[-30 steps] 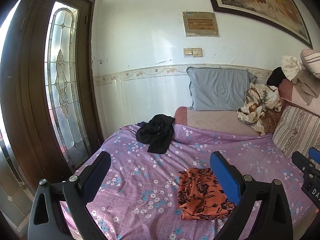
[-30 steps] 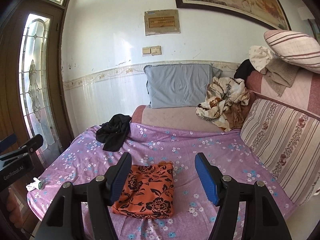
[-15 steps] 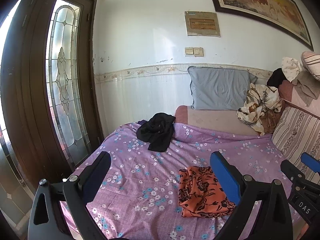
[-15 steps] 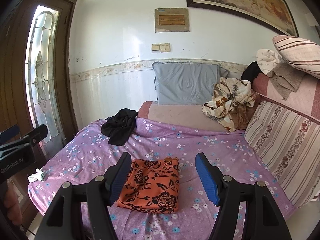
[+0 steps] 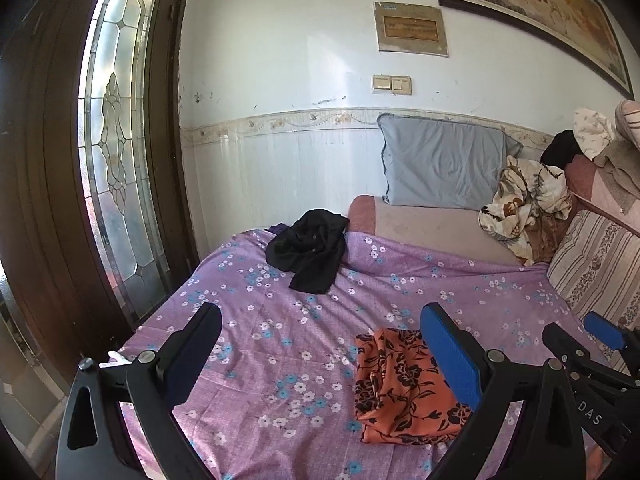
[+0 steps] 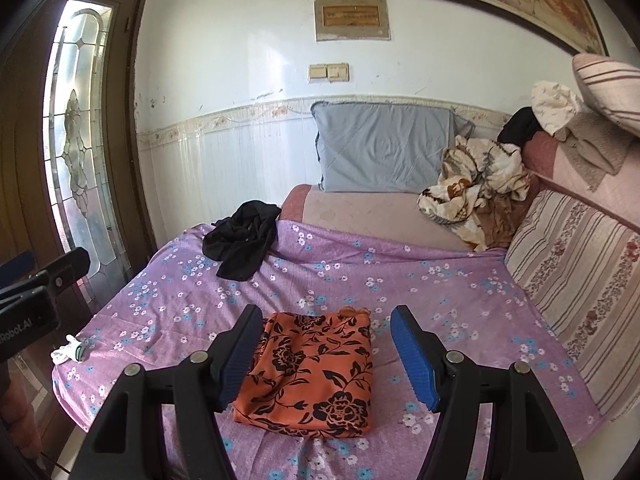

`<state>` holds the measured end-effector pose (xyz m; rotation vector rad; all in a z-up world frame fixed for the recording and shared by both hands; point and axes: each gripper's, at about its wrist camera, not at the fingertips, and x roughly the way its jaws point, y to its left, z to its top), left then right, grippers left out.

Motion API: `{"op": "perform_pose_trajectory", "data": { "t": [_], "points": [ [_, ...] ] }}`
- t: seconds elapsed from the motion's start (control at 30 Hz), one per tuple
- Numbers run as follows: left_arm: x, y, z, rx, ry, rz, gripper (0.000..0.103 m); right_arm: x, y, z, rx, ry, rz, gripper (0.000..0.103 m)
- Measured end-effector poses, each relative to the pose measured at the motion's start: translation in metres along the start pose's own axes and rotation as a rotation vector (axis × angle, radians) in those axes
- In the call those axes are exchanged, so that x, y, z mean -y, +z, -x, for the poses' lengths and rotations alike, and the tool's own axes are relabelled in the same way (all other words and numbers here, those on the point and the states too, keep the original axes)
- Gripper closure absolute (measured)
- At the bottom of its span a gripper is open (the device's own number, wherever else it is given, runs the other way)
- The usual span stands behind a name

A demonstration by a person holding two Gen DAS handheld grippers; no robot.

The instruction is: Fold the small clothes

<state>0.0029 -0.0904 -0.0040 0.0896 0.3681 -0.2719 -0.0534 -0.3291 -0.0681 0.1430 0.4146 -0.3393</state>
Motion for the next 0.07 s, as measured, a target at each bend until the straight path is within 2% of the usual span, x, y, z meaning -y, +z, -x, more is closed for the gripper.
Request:
{"op": "perform_pose_trajectory", "data": {
  "t": [0.07],
  "points": [
    [0.0,-0.001,-0.016,-0.022,-0.001,0.008,0.004,0.003,0.001,-0.014,-0.015,-0.001,-0.005,0.033]
  ]
}}
